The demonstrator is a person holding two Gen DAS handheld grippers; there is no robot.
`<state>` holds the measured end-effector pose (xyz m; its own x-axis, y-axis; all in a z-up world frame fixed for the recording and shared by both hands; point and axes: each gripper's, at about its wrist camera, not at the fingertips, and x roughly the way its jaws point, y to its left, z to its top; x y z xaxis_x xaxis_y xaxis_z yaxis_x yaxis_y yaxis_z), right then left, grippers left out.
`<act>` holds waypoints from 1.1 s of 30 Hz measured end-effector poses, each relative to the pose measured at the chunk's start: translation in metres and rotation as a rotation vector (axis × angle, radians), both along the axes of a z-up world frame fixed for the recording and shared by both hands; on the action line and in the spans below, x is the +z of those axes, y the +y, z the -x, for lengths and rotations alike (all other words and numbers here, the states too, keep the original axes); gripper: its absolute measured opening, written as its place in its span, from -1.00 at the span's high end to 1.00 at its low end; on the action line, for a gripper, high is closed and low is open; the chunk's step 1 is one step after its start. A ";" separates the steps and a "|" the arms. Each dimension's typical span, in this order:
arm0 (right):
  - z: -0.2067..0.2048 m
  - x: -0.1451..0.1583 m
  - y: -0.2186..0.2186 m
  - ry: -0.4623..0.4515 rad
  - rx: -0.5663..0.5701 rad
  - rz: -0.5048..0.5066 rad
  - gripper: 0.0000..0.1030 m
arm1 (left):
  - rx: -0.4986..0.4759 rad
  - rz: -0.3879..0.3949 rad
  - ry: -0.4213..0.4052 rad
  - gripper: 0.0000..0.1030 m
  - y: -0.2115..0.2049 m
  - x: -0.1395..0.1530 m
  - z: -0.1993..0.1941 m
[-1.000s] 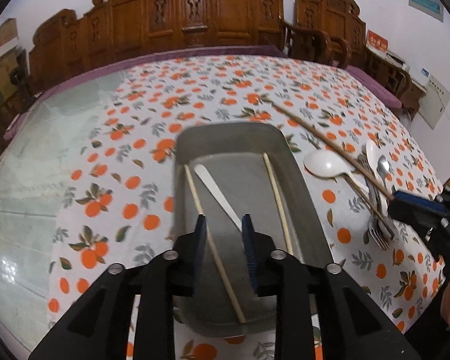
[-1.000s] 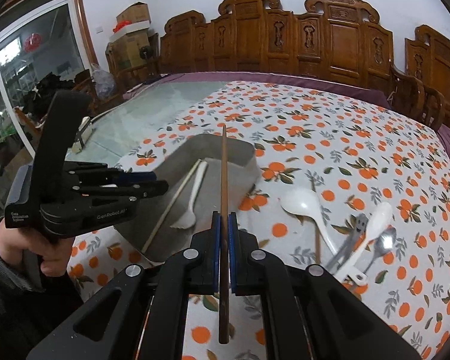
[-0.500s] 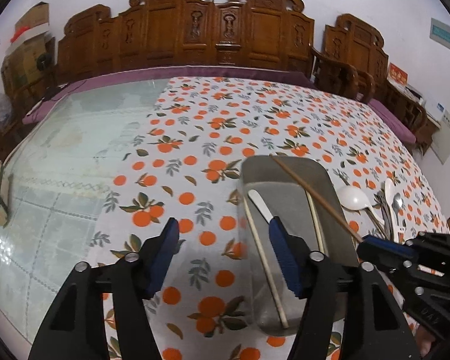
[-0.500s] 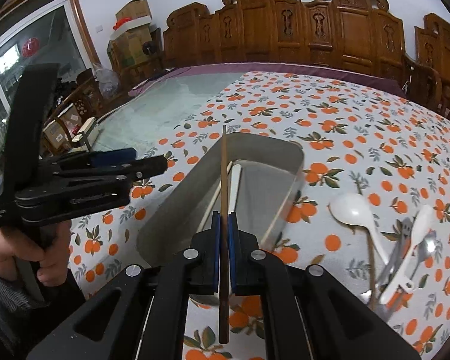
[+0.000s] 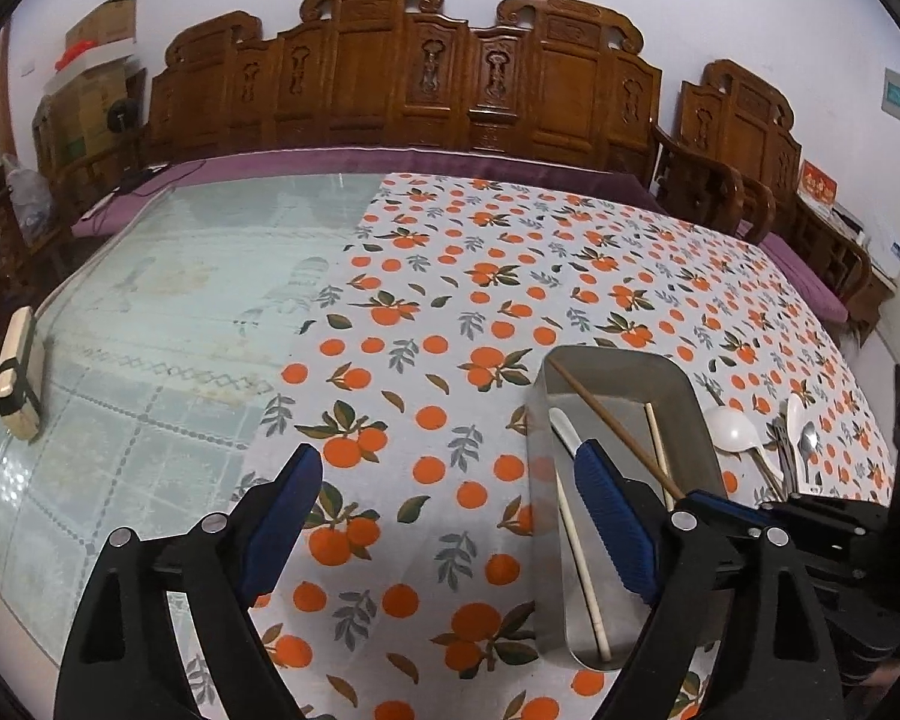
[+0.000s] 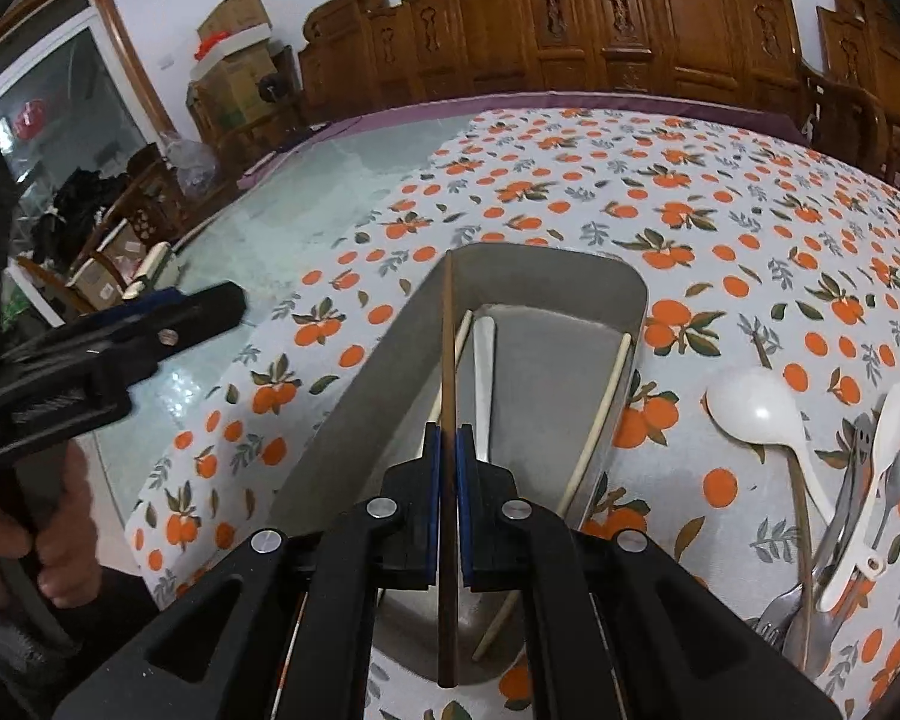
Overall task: Organize utensils
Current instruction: 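Lower the chopstick into the grey tray and open the right tool, then move the right tool back toward the metal spoons and tongs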
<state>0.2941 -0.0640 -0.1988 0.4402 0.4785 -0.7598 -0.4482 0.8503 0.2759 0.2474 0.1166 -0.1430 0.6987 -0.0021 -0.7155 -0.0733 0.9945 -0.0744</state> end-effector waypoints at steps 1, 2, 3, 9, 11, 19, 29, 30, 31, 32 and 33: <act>-0.002 -0.002 0.001 0.005 -0.004 0.005 0.88 | 0.000 0.002 0.000 -0.60 0.000 0.000 0.000; -0.003 -0.003 0.002 0.009 -0.009 0.009 0.88 | -0.001 0.000 -0.002 -0.60 0.001 0.000 0.001; -0.005 -0.004 0.002 0.013 -0.015 0.013 0.88 | -0.002 -0.001 -0.002 -0.60 0.001 0.000 0.000; -0.009 -0.009 0.006 0.020 -0.023 0.019 0.83 | -0.006 -0.003 -0.002 -0.60 -0.001 0.002 0.001; -0.008 -0.008 0.007 0.018 -0.008 -0.004 0.83 | -0.007 -0.005 -0.002 -0.60 -0.001 0.002 0.002; -0.004 0.012 -0.013 -0.042 0.036 -0.040 0.83 | -0.018 0.008 -0.013 -0.60 -0.007 0.003 0.002; 0.005 0.047 -0.122 -0.195 -0.053 0.054 0.53 | -0.103 0.020 -0.053 -0.60 -0.056 0.008 0.005; 0.005 0.048 -0.131 -0.201 -0.064 0.064 0.53 | -0.116 0.022 -0.058 -0.60 -0.064 0.009 0.006; 0.005 0.049 -0.140 -0.207 -0.075 0.074 0.53 | -0.123 0.021 -0.059 -0.60 -0.069 0.009 0.006; 0.005 0.049 -0.150 -0.215 -0.086 0.086 0.53 | -0.130 0.019 -0.060 -0.60 -0.075 0.009 0.007; 0.005 0.049 -0.159 -0.220 -0.095 0.095 0.53 | -0.145 0.022 -0.062 -0.60 -0.084 0.009 0.008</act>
<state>0.2892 -0.2233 -0.1500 0.6394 0.3580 -0.6805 -0.4050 0.9091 0.0976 0.2392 0.0331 -0.1342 0.7326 -0.1218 -0.6696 0.0769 0.9924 -0.0964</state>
